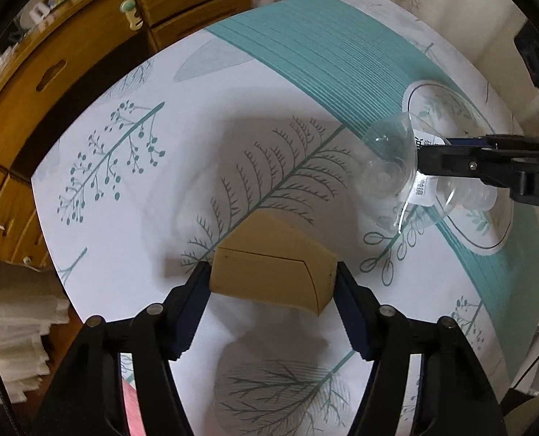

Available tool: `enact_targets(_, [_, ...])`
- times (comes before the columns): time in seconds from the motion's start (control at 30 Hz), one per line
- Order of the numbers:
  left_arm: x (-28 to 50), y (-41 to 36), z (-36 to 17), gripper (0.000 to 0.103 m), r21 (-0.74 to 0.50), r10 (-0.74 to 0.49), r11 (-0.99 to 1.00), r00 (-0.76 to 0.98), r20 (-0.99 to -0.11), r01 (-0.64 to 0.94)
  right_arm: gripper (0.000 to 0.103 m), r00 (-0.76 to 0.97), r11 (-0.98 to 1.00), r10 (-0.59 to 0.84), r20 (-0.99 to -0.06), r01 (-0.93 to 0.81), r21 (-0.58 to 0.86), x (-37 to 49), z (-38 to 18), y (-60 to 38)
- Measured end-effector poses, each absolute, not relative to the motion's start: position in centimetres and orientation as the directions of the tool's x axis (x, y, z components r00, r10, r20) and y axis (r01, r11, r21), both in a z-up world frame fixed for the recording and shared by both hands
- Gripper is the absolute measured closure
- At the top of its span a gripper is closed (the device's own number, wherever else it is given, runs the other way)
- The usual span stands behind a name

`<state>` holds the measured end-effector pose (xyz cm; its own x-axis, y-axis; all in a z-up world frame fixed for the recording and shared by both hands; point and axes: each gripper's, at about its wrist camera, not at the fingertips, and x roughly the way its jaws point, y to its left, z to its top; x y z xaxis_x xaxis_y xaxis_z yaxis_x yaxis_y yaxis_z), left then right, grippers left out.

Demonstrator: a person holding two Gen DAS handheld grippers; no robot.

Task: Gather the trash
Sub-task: 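Grasp the beige block with the left tool while the right tool grasps the clear plastic bottle, then carry the beige block and plastic bottle over the bin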

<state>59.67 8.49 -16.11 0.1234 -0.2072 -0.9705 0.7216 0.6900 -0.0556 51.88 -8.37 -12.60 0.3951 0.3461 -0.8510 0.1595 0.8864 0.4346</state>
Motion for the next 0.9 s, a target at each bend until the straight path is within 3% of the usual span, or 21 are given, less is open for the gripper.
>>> enact_targets(0.53, [58.7, 9.5, -15.7, 0.042, -0.096, -0.251, 0.754, 0.149, -0.957, 0.65, 0.072, 0.342, 0.893, 0.374, -0.862, 0.119, 0.434, 52.3, -13.1, -8.0])
enact_targets(0.9, [55.0, 11.2, -14.1, 0.042, -0.141, -0.273, 0.825, 0.167, -0.947, 0.547, 0.076, 0.365, 0.909, 0.358, -0.859, 0.073, 0.41, 48.3, -10.8, -7.6])
